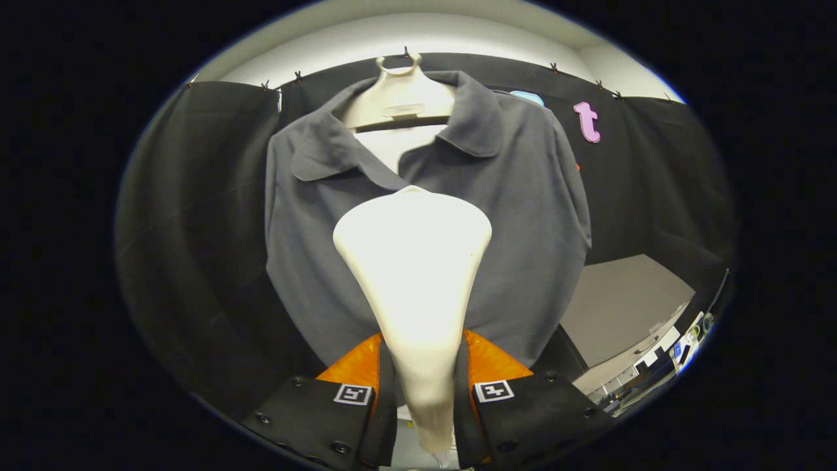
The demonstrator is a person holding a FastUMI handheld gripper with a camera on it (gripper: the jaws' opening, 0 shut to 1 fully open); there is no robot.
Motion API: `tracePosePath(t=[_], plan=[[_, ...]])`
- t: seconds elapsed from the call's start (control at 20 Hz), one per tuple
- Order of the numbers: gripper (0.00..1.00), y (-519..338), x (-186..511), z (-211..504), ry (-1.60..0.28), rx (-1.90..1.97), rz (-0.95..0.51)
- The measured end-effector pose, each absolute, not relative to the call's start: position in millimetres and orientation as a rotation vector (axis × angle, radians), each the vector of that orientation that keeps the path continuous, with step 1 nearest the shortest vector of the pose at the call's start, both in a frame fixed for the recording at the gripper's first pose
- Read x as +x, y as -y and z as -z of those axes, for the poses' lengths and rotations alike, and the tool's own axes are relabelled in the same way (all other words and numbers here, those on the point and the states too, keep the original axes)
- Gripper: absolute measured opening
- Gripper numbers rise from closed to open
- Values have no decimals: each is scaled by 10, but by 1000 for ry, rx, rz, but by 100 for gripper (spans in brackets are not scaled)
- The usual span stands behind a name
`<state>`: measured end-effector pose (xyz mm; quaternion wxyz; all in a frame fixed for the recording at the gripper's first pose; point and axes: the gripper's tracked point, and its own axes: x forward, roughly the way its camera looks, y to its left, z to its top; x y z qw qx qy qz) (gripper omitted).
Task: Iron the clothes twice with a garment steamer, once on the left side and once on the right side.
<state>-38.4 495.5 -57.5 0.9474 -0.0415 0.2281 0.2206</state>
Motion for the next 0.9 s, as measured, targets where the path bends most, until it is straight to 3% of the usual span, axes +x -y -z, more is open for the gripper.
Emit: tracePosePath(t=[0.35,0.9], plan=[[43,-5549,-329,393,-430,-96,-515],[43,-5761,-62,824,-467,-136,-515]])
